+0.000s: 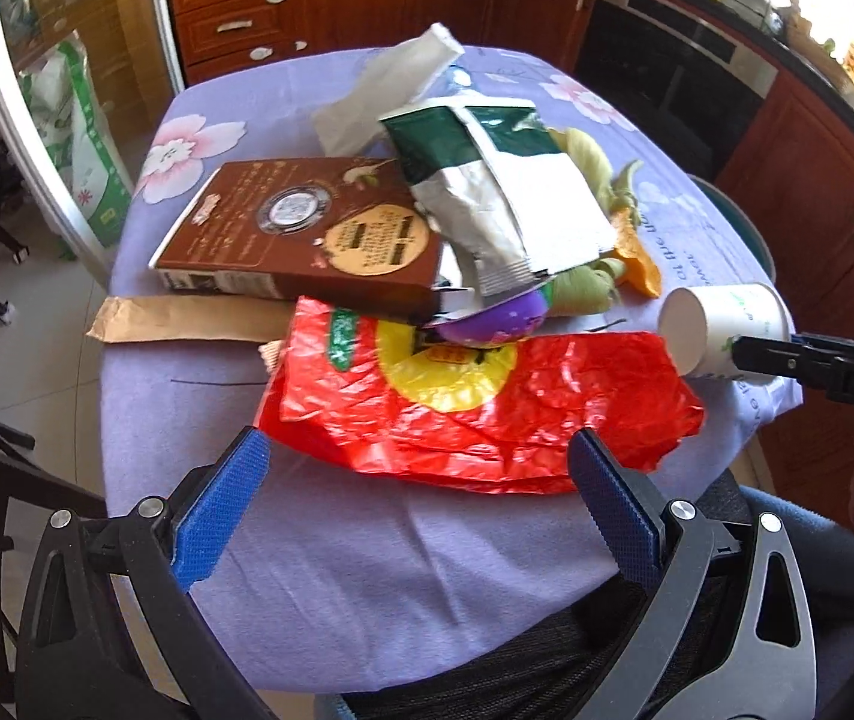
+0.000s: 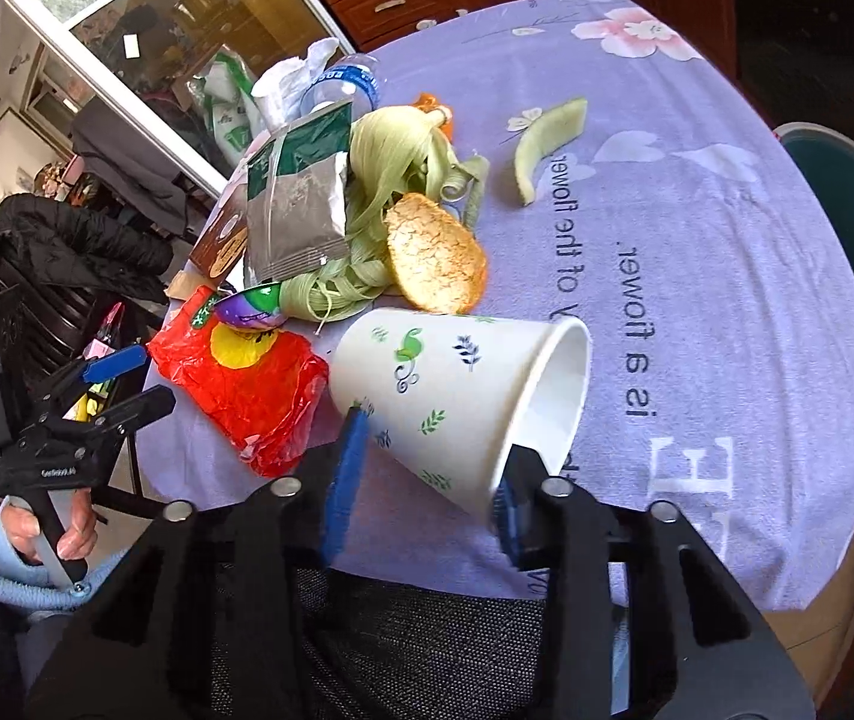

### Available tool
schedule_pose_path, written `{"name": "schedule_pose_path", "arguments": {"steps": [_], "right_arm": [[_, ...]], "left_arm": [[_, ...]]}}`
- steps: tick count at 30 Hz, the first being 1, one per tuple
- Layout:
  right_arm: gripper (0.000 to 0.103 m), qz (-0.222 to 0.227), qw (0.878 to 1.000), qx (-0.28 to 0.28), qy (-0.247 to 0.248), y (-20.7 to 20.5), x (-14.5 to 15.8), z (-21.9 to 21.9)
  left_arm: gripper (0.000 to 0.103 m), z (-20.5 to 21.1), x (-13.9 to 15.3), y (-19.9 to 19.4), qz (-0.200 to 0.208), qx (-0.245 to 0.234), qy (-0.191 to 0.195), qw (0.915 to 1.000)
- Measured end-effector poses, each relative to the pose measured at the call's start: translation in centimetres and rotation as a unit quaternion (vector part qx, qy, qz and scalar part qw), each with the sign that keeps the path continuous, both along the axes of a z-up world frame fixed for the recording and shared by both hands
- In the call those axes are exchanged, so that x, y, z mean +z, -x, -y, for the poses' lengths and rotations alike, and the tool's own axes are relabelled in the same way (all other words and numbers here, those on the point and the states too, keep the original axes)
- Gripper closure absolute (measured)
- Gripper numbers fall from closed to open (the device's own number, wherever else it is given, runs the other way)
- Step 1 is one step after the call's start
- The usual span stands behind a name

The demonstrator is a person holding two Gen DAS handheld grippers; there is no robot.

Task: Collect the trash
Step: 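Grasp the red-yellow wrapper with the left gripper while the right gripper grasps the white paper cup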

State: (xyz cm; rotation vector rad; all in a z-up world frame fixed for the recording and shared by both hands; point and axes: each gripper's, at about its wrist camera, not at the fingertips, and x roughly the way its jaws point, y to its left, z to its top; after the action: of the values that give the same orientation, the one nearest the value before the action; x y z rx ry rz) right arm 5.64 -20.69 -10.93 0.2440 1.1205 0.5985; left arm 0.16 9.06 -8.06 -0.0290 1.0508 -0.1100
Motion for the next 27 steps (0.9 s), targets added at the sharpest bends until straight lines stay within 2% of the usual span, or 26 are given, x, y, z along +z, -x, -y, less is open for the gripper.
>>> {"name": "schedule_pose_path", "arguments": {"steps": [1,3,7,9,11,14,15,16,17,18,19,22,27], "right_arm": [[0.087,0.002,1.000,0.003,-0.002,0.1,0.1,-0.2],[0.098,0.008,1.000,0.007,0.009,0.3,0.4,-0.8],[0.098,0.005,1.000,0.014,0.018,0.4,0.9,-1.7],[0.098,0.009,0.999,0.014,0.028,0.4,1.2,-2.1],[0.098,0.008,0.999,0.012,0.035,0.4,1.1,-2.4],[0.098,0.000,0.999,0.008,0.035,0.2,0.8,-2.4],[0.098,-0.002,0.999,0.008,0.035,0.2,0.7,-2.3],[0.098,-0.003,0.999,0.007,0.034,0.2,0.7,-2.3],[0.098,-0.004,0.999,0.006,0.033,0.4,0.6,-2.2],[0.098,-0.005,0.999,0.005,0.033,0.4,0.7,-2.2],[0.098,-0.005,0.999,0.004,0.033,0.4,0.7,-2.1],[0.098,-0.002,0.999,0.001,0.032,0.5,0.9,-1.9],[0.098,0.015,0.999,-0.007,0.031,0.6,1.7,-1.5]], "left_arm": [[0.004,-0.6,-0.2,-0.1,-0.002,0.007,0.000,1.0000],[0.004,-1.5,-0.8,-0.3,-0.009,0.015,-0.001,0.9998],[0.004,-2.3,-2.0,-0.9,-0.017,0.018,-0.012,0.9996],[0.004,-2.8,-2.5,-1.3,-0.022,0.022,0.009,0.9995],[0.009,-2.9,-2.6,-1.5,-0.020,0.017,0.025,0.9994],[0.022,-2.0,-2.4,-1.7,-0.012,0.000,0.022,0.9997],[0.031,-1.6,-2.3,-1.7,-0.009,-0.004,0.021,0.9997],[0.045,-1.4,-2.3,-1.7,-0.009,-0.008,0.021,0.9997],[0.053,-1.2,-2.4,-1.7,-0.010,-0.010,0.022,0.9997],[0.070,-1.1,-2.4,-1.6,-0.011,-0.010,0.022,0.9997],[0.081,-1.0,-2.3,-1.5,-0.012,-0.007,0.020,0.9997],[0.093,-1.1,-1.8,-1.0,-0.005,0.003,0.021,0.9998],[0.096,-0.8,1.1,0.7,0.034,0.010,-0.011,0.9993]]}}
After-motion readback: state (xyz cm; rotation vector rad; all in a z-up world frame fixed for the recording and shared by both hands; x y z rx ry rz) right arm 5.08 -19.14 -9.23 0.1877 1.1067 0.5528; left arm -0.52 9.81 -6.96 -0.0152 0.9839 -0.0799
